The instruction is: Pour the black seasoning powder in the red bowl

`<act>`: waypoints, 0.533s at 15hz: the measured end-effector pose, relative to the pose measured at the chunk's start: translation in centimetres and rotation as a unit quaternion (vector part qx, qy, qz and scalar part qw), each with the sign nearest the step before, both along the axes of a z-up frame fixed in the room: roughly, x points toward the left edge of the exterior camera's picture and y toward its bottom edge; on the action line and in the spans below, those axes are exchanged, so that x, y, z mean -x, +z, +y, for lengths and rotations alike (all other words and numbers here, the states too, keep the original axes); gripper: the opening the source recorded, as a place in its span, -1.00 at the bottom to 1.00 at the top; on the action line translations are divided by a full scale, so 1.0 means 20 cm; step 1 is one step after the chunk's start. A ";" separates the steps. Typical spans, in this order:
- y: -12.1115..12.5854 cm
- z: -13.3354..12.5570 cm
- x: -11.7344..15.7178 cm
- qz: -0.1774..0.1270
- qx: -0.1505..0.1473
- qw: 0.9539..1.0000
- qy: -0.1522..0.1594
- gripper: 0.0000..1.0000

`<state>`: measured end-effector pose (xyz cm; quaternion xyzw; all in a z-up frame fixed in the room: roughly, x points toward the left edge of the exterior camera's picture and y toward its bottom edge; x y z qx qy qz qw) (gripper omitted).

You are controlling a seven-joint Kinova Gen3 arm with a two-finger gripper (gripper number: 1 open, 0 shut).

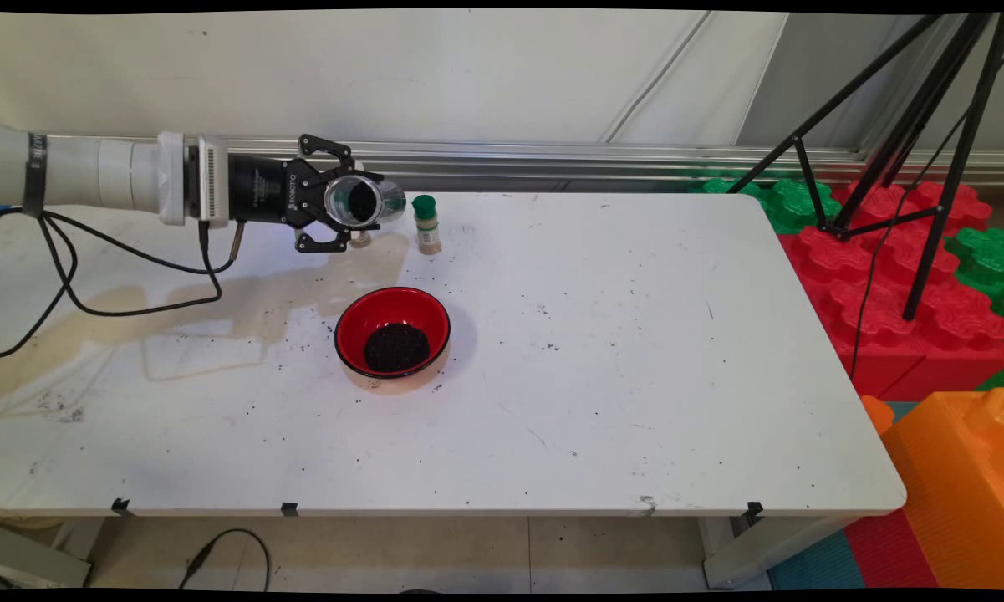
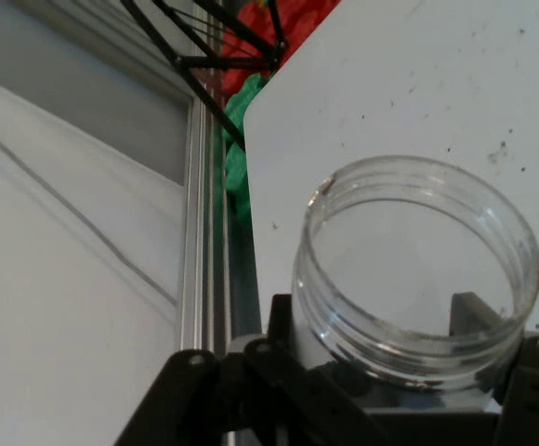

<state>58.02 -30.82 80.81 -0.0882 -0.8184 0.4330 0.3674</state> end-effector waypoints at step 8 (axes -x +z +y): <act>-0.01 0.03 0.01 -0.057 0.057 0.996 -0.026 -1.00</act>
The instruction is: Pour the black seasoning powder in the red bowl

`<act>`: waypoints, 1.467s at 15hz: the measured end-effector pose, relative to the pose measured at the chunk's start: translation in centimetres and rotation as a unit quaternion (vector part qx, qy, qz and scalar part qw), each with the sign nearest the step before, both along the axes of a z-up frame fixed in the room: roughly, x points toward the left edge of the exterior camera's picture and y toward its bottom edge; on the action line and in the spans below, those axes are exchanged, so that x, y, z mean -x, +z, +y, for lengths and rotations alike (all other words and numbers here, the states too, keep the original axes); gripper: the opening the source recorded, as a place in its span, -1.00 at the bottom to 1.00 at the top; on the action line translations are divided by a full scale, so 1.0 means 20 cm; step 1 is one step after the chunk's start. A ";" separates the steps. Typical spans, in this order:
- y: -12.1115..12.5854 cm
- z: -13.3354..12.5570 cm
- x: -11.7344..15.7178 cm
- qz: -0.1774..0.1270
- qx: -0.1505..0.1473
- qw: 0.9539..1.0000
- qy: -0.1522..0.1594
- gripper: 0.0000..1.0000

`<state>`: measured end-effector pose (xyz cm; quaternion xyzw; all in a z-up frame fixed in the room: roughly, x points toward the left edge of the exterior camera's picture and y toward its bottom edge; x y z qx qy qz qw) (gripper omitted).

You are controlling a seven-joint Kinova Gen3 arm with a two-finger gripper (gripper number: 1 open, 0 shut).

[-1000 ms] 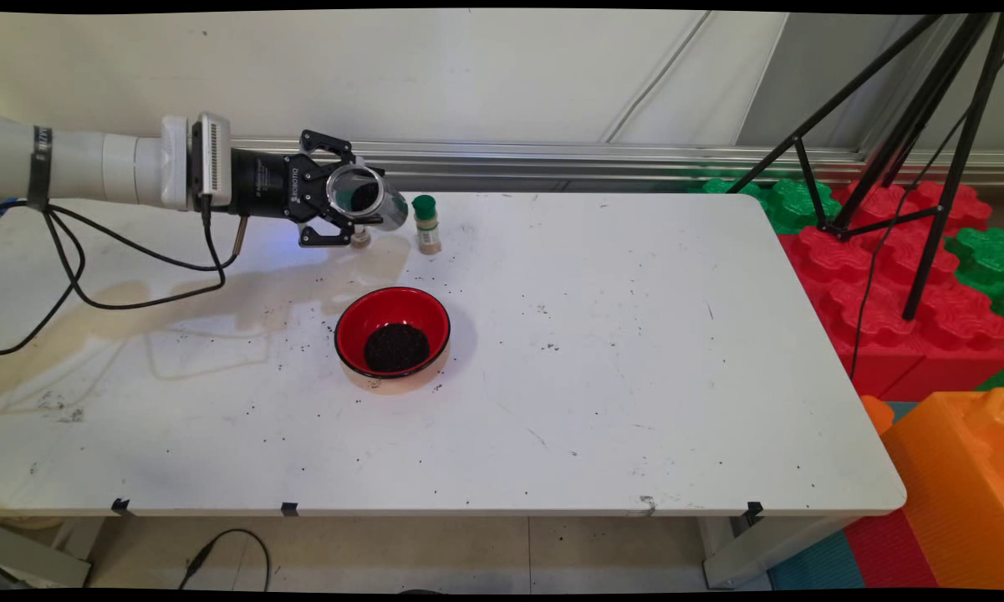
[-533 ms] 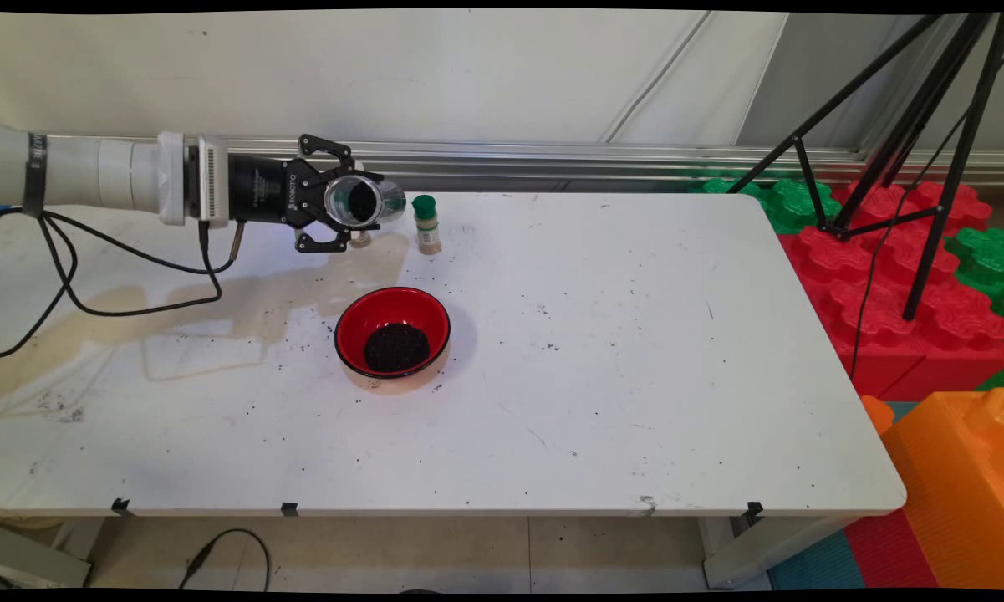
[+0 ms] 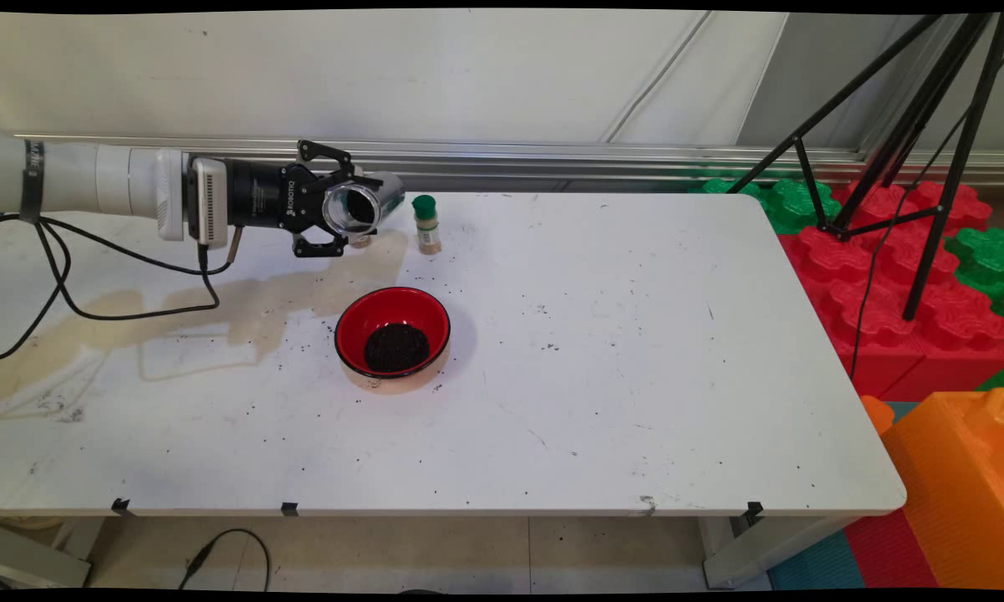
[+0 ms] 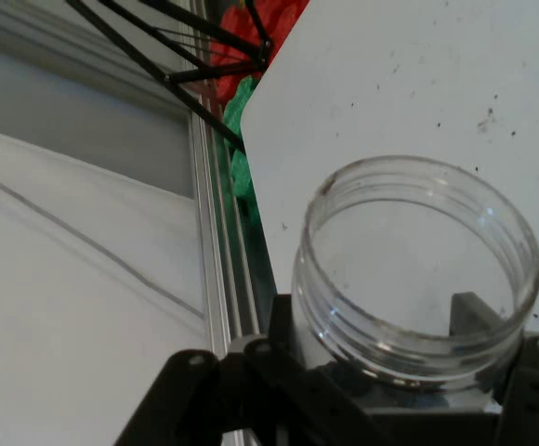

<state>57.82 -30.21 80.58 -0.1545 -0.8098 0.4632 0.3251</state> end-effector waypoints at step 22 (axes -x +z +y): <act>0.00 0.02 0.09 -0.133 0.154 0.977 -0.063 -1.00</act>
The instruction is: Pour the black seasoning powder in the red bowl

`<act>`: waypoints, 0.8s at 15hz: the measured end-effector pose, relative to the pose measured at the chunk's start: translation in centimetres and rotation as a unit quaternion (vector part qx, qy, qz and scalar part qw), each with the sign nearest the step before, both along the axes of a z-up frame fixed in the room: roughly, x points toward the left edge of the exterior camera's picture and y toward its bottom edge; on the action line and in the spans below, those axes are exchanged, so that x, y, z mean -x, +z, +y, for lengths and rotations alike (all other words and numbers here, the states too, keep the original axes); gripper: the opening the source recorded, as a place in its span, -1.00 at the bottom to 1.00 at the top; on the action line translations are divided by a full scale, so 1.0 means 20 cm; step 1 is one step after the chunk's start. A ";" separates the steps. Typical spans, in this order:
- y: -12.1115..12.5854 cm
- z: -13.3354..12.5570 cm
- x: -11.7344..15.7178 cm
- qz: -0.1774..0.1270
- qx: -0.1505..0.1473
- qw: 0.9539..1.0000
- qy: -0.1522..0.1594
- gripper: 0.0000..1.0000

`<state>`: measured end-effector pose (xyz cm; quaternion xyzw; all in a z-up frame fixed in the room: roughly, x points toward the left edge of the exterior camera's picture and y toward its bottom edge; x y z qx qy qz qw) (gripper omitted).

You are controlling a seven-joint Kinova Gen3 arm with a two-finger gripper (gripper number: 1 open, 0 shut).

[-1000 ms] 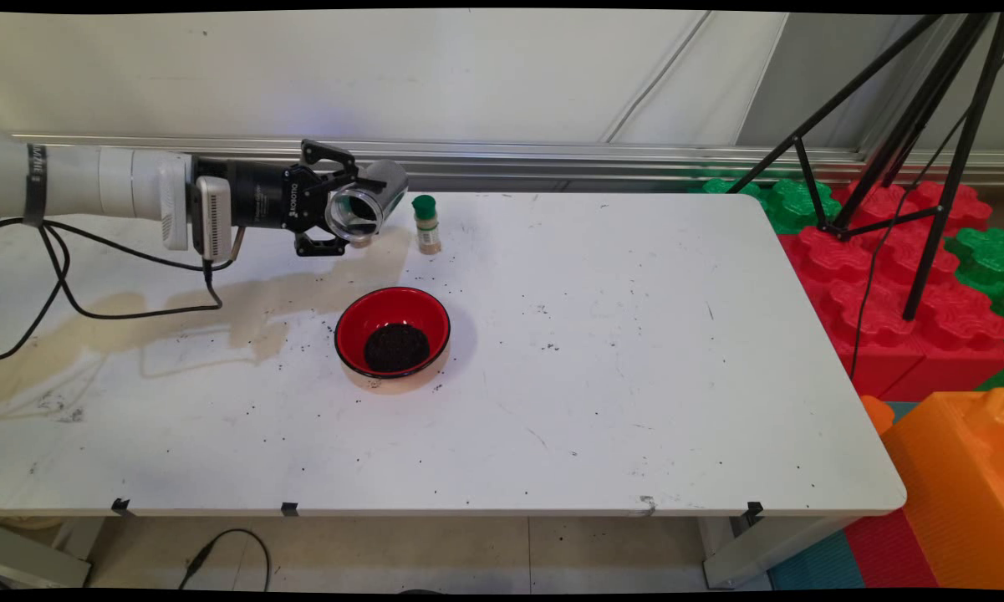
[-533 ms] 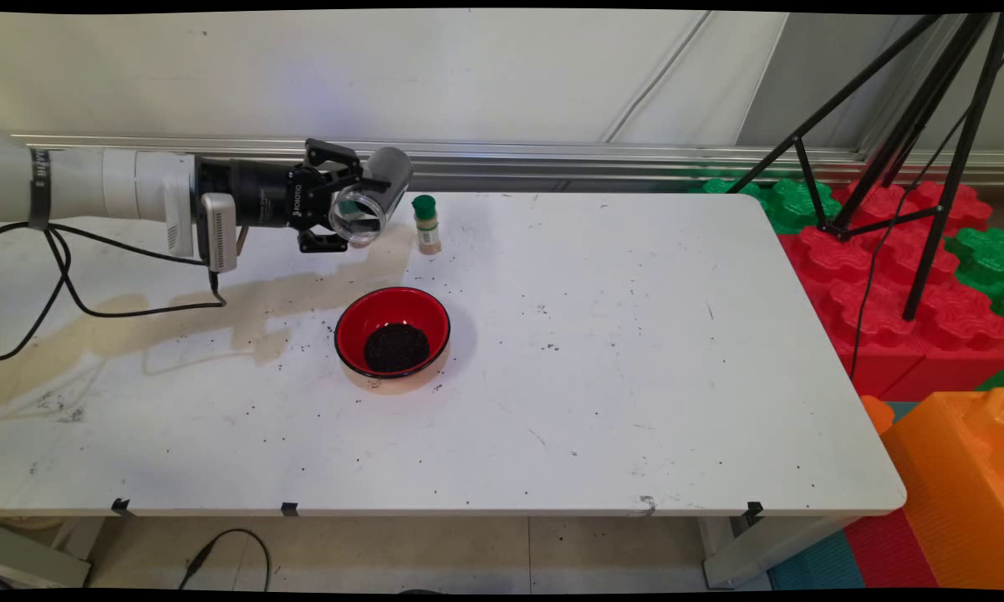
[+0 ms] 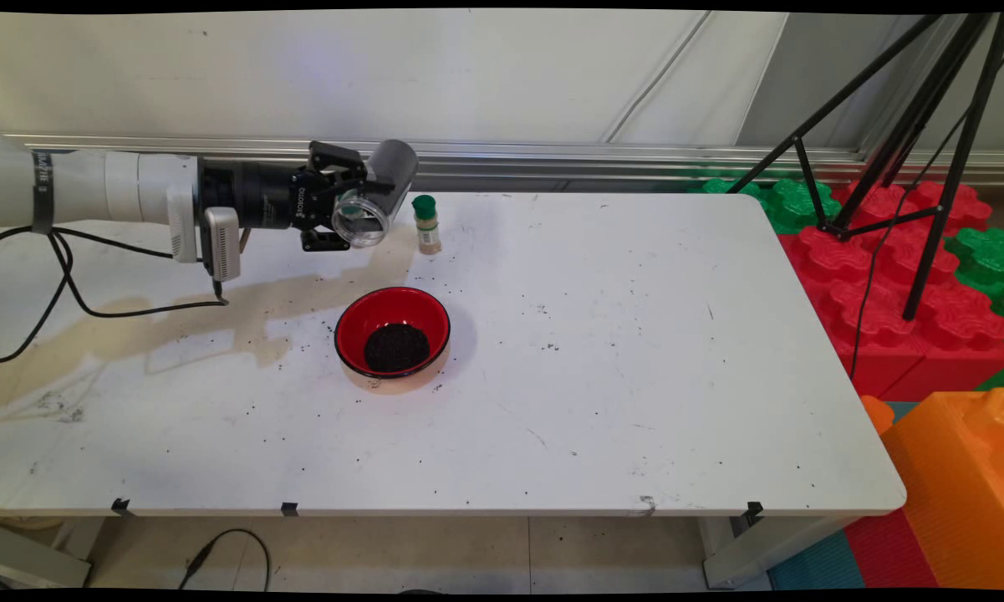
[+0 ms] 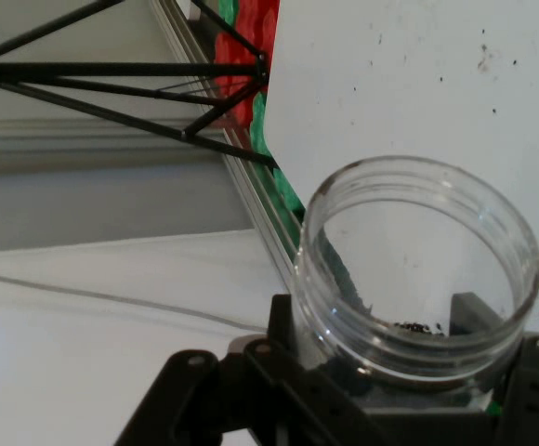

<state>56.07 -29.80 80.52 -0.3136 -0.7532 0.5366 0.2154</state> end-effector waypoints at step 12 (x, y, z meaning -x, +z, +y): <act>-0.02 0.01 0.06 -0.048 0.051 0.997 -0.030 -1.00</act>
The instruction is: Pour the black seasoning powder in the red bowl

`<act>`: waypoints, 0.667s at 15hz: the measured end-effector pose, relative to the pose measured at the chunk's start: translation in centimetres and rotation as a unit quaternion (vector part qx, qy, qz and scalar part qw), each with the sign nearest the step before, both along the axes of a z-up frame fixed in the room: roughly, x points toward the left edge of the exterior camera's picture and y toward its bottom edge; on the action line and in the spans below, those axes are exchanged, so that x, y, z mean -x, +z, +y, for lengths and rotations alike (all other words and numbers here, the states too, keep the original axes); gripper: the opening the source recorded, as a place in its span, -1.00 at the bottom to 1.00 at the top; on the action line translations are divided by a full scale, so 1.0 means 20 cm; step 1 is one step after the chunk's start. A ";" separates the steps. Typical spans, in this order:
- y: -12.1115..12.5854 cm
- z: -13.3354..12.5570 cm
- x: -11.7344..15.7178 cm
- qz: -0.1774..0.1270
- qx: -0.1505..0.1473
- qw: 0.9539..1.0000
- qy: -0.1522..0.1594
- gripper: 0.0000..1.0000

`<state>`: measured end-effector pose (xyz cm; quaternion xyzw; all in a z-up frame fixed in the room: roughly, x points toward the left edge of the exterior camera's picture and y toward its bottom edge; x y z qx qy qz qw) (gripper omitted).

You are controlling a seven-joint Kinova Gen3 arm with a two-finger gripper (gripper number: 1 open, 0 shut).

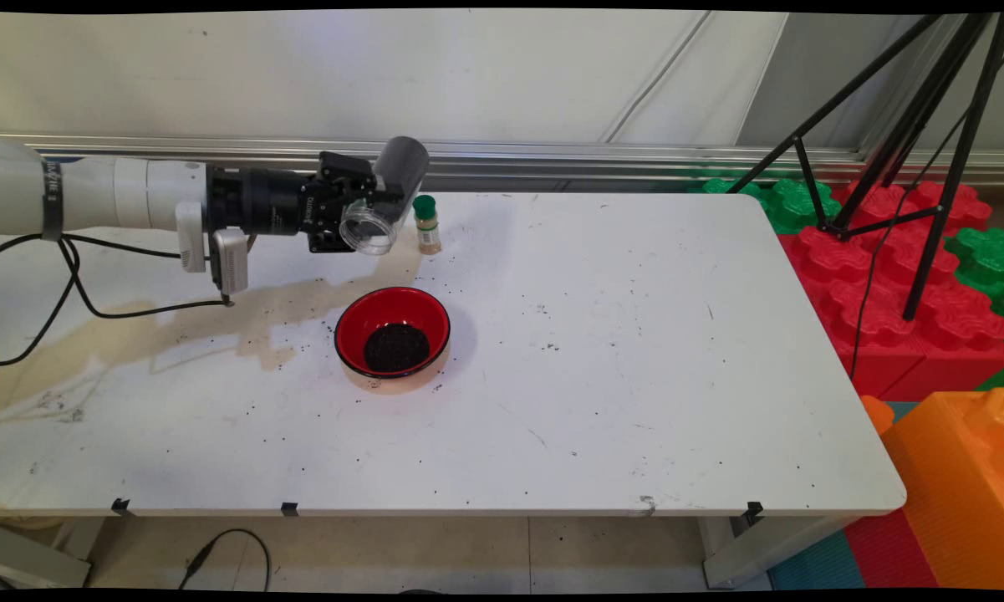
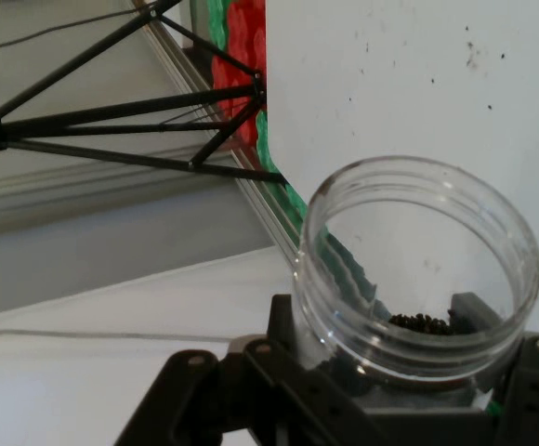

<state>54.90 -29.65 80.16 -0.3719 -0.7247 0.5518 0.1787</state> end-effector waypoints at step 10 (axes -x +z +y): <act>-0.01 0.01 0.03 -0.036 0.039 0.998 -0.023 -1.00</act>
